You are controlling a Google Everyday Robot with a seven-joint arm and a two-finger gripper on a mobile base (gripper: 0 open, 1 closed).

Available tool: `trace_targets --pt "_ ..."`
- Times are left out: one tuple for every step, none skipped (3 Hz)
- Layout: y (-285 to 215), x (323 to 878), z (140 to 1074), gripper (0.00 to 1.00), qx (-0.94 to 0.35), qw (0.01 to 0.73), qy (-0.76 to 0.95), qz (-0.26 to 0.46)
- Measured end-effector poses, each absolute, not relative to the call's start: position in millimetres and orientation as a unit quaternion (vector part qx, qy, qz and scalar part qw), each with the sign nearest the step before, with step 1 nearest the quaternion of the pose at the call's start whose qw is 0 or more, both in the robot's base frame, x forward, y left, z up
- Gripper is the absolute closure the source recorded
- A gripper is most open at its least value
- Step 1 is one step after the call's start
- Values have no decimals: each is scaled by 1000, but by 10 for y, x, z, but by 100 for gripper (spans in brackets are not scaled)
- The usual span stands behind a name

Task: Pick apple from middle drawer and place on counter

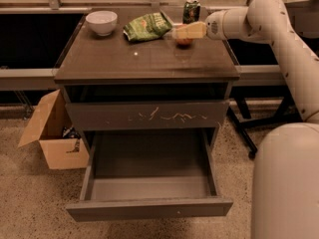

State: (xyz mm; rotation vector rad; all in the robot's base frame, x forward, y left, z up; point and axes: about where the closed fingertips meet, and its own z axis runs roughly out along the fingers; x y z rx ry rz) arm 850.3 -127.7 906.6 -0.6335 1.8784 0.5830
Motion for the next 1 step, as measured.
trace_targets --pt "-1705 8127 9319 0 -229 572 752 235"
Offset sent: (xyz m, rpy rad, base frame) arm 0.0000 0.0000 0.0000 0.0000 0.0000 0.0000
